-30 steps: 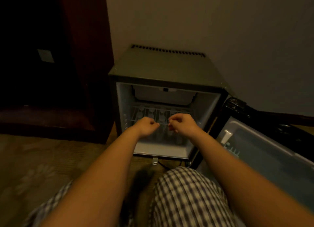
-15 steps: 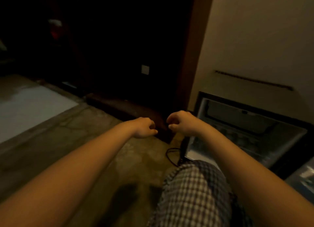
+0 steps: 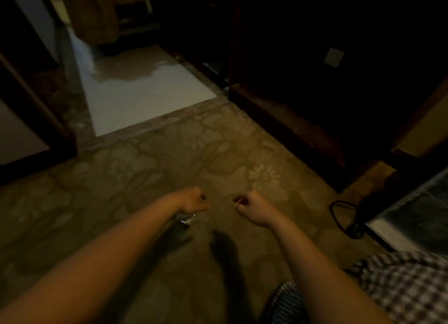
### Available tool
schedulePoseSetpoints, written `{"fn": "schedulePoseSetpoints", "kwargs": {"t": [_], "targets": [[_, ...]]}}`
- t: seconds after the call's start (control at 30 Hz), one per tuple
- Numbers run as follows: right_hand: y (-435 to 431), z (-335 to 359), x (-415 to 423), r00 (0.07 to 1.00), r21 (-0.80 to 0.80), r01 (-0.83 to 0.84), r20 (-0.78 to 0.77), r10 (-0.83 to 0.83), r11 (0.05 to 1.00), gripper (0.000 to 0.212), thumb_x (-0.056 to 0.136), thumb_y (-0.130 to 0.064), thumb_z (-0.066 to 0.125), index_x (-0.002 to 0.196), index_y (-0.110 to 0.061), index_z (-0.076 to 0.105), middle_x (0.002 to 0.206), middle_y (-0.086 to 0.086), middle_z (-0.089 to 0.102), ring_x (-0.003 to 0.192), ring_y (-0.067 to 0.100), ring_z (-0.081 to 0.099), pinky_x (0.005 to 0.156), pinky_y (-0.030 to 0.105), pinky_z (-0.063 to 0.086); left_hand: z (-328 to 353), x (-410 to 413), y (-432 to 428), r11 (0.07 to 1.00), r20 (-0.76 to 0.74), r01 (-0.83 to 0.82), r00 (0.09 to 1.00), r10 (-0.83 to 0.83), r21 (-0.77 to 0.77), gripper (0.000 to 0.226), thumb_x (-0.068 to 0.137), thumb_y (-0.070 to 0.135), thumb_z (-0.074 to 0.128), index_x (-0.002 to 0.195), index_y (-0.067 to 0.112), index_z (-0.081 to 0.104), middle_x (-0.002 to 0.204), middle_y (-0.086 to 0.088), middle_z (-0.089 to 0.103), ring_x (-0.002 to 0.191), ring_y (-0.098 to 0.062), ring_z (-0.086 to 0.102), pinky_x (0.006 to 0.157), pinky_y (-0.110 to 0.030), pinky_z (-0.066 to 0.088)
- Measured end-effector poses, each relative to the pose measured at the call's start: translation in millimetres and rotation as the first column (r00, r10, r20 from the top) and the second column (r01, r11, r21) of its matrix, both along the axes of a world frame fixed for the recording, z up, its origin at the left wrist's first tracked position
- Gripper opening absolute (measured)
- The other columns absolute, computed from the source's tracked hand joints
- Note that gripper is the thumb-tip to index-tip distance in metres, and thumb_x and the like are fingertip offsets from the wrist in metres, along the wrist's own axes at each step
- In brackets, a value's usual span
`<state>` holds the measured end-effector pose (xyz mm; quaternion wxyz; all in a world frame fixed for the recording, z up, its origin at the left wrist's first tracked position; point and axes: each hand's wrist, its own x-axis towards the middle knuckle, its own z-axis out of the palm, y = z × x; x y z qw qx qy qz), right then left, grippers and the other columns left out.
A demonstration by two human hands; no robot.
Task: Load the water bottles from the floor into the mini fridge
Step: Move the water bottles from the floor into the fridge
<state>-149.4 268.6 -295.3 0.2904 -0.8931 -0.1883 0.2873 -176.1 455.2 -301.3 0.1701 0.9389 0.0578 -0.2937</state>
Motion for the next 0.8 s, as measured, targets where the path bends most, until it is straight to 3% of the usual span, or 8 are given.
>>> {"fn": "schedulePoseSetpoints", "kwargs": {"t": [0.1, 0.2, 0.3, 0.43, 0.57, 0.7, 0.8], "targets": [[5, -28, -2, 0.992, 0.009, 0.054, -0.112, -0.053, 0.998, 0.031, 0.094, -0.016, 0.050, 0.122, -0.003, 0.056, 0.113, 0.017, 0.063, 0.101, 0.026, 0.060, 0.086, 0.035, 0.047, -39, -12, 29, 0.992, -0.017, -0.125, 0.992, 0.125, 0.021, 0.052, 0.089, 0.034, 0.053, 0.132, 0.008, 0.044, 0.138, -0.016, 0.047, 0.124, -0.028, 0.048, 0.104, -0.036, 0.041], [1, -52, 1, 0.977, -0.016, 0.106, -0.186, -0.107, 0.994, 0.031, 0.095, -0.017, 0.049, 0.121, -0.002, 0.055, 0.108, 0.016, 0.061, 0.091, 0.021, 0.055, 0.069, 0.026, 0.043, -66, -17, 43, 0.953, 0.031, -0.298, 0.955, 0.296, 0.059, 0.082, 0.084, 0.044, 0.058, 0.147, 0.016, 0.014, 0.154, -0.012, 0.017, 0.139, -0.031, 0.028, 0.113, -0.044, 0.030], [2, -68, 6, 0.957, 0.019, 0.215, -0.205, -0.207, 0.976, 0.028, 0.093, -0.014, 0.051, 0.118, -0.002, 0.057, 0.108, 0.016, 0.061, 0.094, 0.026, 0.059, 0.071, 0.025, 0.041, -84, -11, 50, 0.912, 0.071, -0.411, 0.910, 0.409, 0.008, 0.086, 0.083, 0.036, 0.063, 0.148, 0.021, 0.009, 0.157, -0.011, 0.006, 0.141, -0.034, 0.021, 0.115, -0.047, 0.026], [8, -81, 9, 0.934, 0.075, 0.281, -0.249, -0.255, 0.957, 0.026, 0.091, -0.009, 0.052, 0.116, -0.001, 0.058, 0.095, 0.010, 0.057, 0.090, 0.023, 0.057, 0.079, 0.031, 0.043, -102, 6, 46, 0.906, 0.088, -0.424, 0.902, 0.422, 0.002, 0.071, 0.083, 0.023, 0.063, 0.142, 0.014, 0.025, 0.149, -0.014, 0.022, 0.132, -0.035, 0.035, 0.110, -0.043, 0.035], [9, -91, 6, 0.919, 0.046, 0.274, -0.306, -0.247, 0.961, 0.020, 0.092, -0.012, 0.053, 0.109, -0.004, 0.058, 0.088, 0.008, 0.054, 0.086, 0.020, 0.053, 0.074, 0.026, 0.038, -108, 16, 42, 0.874, 0.135, -0.486, 0.867, 0.479, 0.019, 0.045, 0.088, 0.020, 0.056, 0.130, 0.010, 0.045, 0.137, -0.015, 0.040, 0.120, -0.034, 0.048, 0.103, -0.040, 0.041], [14, -91, 7, 0.920, 0.037, 0.269, -0.306, -0.245, 0.962, 0.001, 0.091, -0.013, 0.052, 0.092, -0.014, 0.053, 0.072, 0.000, 0.050, 0.082, 0.019, 0.052, 0.073, 0.027, 0.037, -113, 12, 39, 0.846, 0.176, -0.532, 0.836, 0.519, 0.033, 0.037, 0.090, 0.018, 0.054, 0.125, 0.006, 0.051, 0.128, -0.018, 0.053, 0.118, -0.033, 0.052, 0.099, -0.039, 0.042], [18, -82, 7, 0.930, 0.081, 0.257, -0.290, -0.224, 0.963, 0.002, 0.091, -0.013, 0.052, 0.090, -0.014, 0.054, 0.071, 0.000, 0.050, 0.082, 0.021, 0.052, 0.074, 0.028, 0.039, -110, 5, 36, 0.856, 0.197, -0.517, 0.837, 0.511, -0.025, 0.040, 0.088, 0.015, 0.058, 0.126, 0.007, 0.050, 0.129, -0.016, 0.052, 0.120, -0.029, 0.050, 0.100, -0.036, 0.041]]}}
